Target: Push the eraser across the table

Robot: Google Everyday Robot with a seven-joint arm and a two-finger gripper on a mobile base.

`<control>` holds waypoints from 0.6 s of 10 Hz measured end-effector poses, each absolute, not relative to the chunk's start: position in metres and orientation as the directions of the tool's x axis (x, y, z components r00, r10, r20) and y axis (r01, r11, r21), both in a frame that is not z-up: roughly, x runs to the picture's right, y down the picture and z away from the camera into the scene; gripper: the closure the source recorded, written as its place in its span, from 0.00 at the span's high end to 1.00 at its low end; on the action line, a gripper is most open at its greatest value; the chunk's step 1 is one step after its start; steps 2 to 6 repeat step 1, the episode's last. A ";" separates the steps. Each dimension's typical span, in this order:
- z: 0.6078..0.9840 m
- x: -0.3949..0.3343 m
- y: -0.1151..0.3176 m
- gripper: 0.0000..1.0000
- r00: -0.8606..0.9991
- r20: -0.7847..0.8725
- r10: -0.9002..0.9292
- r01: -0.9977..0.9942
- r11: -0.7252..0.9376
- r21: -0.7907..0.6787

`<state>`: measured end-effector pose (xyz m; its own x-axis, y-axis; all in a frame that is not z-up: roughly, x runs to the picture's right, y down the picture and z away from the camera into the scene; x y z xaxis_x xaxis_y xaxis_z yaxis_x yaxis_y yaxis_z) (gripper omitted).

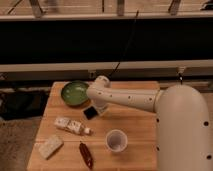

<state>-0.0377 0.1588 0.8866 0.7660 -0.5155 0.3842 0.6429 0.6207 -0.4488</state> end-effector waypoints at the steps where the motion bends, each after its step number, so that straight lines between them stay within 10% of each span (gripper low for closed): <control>1: 0.887 -0.039 0.159 0.01 0.757 0.386 -0.527 0.653 0.614 -0.443; 6: 0.887 -0.039 0.159 0.01 0.757 0.386 -0.527 0.653 0.614 -0.443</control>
